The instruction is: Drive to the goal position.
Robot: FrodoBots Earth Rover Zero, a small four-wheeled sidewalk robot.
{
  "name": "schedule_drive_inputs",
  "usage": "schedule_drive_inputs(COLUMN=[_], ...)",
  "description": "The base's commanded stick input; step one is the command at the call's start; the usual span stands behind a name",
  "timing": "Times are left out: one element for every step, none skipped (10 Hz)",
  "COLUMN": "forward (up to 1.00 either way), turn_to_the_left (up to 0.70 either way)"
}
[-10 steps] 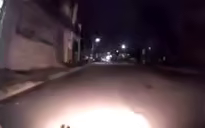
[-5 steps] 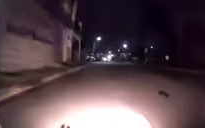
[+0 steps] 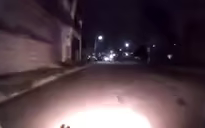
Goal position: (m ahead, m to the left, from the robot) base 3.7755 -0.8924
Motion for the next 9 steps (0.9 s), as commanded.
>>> schedule_drive_inputs(forward=[1.00,1.00,1.00,1.00,1.00,1.00,1.00,1.00,1.00], turn_to_the_left=[0.00,0.00,0.00,0.00,0.00,0.00,0.00,0.00,0.00])
